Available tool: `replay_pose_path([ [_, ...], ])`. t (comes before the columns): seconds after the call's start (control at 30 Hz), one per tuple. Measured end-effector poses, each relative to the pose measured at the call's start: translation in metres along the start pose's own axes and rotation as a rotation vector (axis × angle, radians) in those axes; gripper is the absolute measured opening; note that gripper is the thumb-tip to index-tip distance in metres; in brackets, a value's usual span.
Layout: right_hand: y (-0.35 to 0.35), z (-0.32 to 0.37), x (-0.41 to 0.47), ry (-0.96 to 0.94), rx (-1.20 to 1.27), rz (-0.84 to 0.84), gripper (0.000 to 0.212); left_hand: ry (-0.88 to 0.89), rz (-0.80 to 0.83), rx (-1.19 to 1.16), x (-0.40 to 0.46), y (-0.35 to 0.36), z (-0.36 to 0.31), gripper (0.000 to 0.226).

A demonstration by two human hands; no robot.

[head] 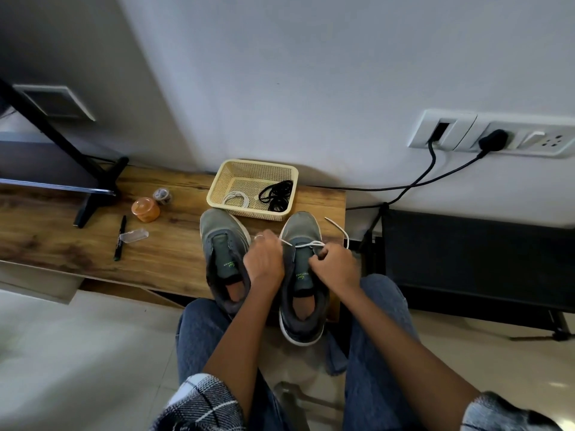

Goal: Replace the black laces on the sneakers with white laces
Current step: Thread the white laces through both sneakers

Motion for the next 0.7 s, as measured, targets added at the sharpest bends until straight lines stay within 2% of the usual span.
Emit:
replay_pose_path([
  [0.1, -0.001, -0.003, 0.000, 0.020, 0.016, -0.009, 0.011, -0.154, -0.095, -0.119, 0.001, -0.022, 0.021, 0.021],
  [0.23, 0.000, -0.006, 0.002, 0.000, 0.032, -0.023, 0.010, -0.342, -0.289, -0.461, -0.004, -0.055, 0.045, 0.017],
  [0.37, 0.005, -0.009, 0.006, -0.054, 0.171, 0.018, 0.028, -0.309, -0.408, -0.522, -0.016, -0.068, 0.044, 0.017],
  [0.43, -0.002, -0.025, 0.012, -0.003, 0.292, -0.050, 0.032, -0.256, -0.376, -0.493, -0.023, -0.062, 0.034, 0.015],
  [0.53, -0.017, -0.055, 0.027, 0.095, 0.283, -0.192, 0.018, -0.168, -0.212, -0.424, -0.035, -0.037, 0.011, 0.011],
  [0.6, -0.012, -0.062, 0.041, 0.097, 0.191, -0.101, 0.020, -0.122, -0.118, -0.392, -0.044, -0.019, -0.003, 0.016],
  [0.7, 0.009, -0.049, 0.054, -0.048, 0.054, 0.098, 0.027, -0.058, -0.037, -0.312, -0.052, 0.002, -0.019, 0.037],
])
Point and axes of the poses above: each hand's wrist, its own x-axis towards the middle knuckle, its own y-axis out of the palm, z = x × y, the point moved 9 cm from there along x, towards the middle knuckle, and after that the axes turned 3 degrees about z, right-handed, at the moved point
